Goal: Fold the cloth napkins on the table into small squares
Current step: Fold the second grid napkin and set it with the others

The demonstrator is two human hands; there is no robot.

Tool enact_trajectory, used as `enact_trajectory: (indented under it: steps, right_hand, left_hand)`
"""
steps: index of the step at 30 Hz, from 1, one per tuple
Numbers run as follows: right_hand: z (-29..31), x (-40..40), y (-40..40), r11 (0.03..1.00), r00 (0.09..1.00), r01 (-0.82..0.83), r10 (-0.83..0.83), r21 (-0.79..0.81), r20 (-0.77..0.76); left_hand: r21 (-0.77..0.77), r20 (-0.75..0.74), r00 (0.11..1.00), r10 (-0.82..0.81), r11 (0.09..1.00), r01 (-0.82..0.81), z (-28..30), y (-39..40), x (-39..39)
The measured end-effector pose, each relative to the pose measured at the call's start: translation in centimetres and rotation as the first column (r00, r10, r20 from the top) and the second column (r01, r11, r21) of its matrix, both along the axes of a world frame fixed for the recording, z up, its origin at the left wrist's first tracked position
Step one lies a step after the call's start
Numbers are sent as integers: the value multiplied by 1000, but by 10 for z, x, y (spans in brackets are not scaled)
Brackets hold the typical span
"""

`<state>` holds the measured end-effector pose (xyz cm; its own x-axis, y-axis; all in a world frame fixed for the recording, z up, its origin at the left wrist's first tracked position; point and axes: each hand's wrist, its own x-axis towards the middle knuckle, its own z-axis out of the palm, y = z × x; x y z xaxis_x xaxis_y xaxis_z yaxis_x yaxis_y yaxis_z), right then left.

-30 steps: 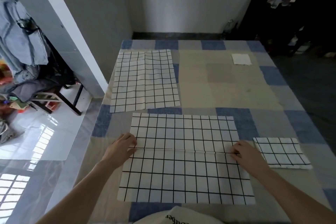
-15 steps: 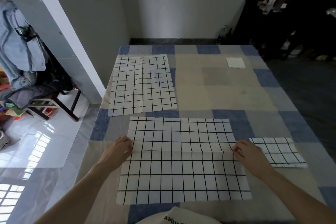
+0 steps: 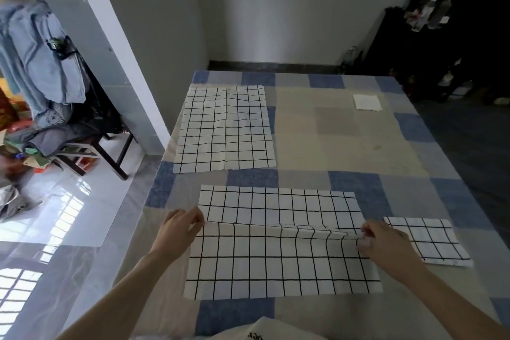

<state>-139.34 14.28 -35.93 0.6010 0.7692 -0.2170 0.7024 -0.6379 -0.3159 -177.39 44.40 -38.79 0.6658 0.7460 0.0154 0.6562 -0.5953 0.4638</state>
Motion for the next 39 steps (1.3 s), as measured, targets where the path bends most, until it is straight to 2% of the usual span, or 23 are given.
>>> enact_trajectory:
  steps: [2,5,7,9,12,15,17,19,21,23,24,26,28,30,32,33,35,36,38,39]
  right_hand:
    - [-2,-2,-1,998,999,-27,29,-59,34]
    - [-1,-1,-2,999,1000,-5,4,36,27]
    - [6,1,-1,999,999,-35,35,38,8]
    - [9,2,-4,986,988,-149,147,-78,-38]
    - [10,5,-15,949,953,-241,193,-204,-232]
    - [31,12,-17,899,879,-296,124,-323,-460]
    - [55,19,-12,856,837,-358,117,-373,-535]
    - [73,29,-7,889,795,-342,102,-304,-598]
    - [77,40,2,972,730,-161,2,-169,-683]
    - [67,50,16,992,633,85,-125,-91,-764]
    - [59,53,26,985,636,155,-160,-78,-755]
    - [40,54,48,965,697,252,-237,-78,-676]
    - [17,54,72,942,762,330,-302,-57,-573]
    - [-7,57,90,927,827,376,-343,-16,-445]
    - [-25,59,104,903,836,427,-375,45,-400]
    - [-30,57,109,888,838,452,-392,83,-379]
    - [-39,46,115,884,899,424,-384,196,-212]
    - [-42,35,115,895,931,365,-349,256,-105]
    - [-51,9,114,928,982,167,-188,333,30]
    - [-57,-4,112,945,994,70,-94,320,61]
  left_hand:
    - [-12,10,1000,9,1000,-9,5,-3,0]
    - [-78,-31,999,-11,997,9,8,-5,-2]
    - [-83,-100,993,-56,995,48,8,-4,-6]
    - [-113,-127,989,-80,991,66,9,-3,-12]
    - [-271,-35,996,-81,960,69,14,-7,-21]
    - [-538,33,997,-65,840,73,31,-11,-25]
    - [-657,132,991,-32,745,112,49,-11,-25]
    - [-754,258,962,86,641,145,64,-9,-25]
    - [-822,312,924,223,551,145,69,-1,-18]
    - [-791,262,920,290,611,32,64,9,0]
    - [-747,212,922,325,662,-61,57,17,10]
    - [-623,75,920,385,739,-258,37,33,28]
    - [-519,-15,910,415,774,-362,14,45,41]
    - [-477,-32,893,449,778,-408,3,50,54]
    - [-446,-18,883,470,786,-427,-3,51,66]
    - [-377,-13,881,473,814,-442,-5,51,70]
    - [-135,-24,897,442,887,-441,-12,45,74]
    - [-38,-29,921,390,920,-391,-15,37,75]
    - [50,-49,979,198,979,-196,-25,13,79]
    - [64,-80,993,89,994,-84,-28,-3,83]
